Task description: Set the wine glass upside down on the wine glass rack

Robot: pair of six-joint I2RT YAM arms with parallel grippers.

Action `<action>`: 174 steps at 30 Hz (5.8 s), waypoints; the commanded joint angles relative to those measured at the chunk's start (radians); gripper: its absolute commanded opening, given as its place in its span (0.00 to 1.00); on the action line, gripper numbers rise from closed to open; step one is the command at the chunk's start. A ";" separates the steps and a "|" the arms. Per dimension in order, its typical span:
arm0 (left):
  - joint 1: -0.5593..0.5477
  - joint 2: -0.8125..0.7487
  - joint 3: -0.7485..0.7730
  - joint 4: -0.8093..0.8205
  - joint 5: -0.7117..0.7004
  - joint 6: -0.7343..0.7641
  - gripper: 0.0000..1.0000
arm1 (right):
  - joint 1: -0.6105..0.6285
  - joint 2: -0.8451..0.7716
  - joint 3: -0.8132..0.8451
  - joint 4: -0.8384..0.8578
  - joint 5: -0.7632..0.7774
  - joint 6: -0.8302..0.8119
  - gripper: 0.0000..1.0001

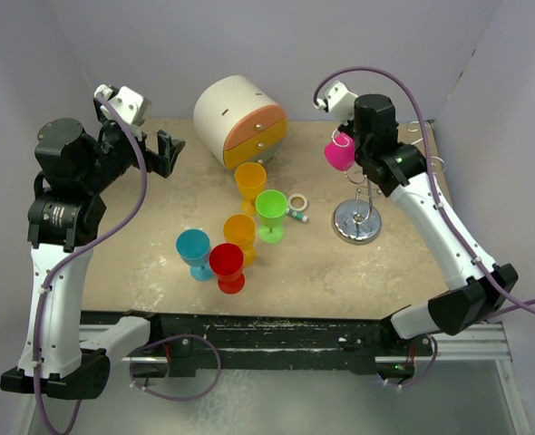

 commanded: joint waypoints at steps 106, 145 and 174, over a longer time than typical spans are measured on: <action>0.000 0.060 -0.208 0.058 -0.103 0.200 0.99 | 0.030 0.024 0.095 -0.106 -0.041 0.049 0.46; -0.002 0.159 -0.376 -0.450 0.115 0.500 0.80 | 0.082 -0.127 0.230 -0.355 -0.366 0.227 0.51; -0.028 0.156 -0.203 -0.551 -0.116 0.506 0.00 | -0.069 -0.170 0.244 -0.364 -0.825 0.425 0.69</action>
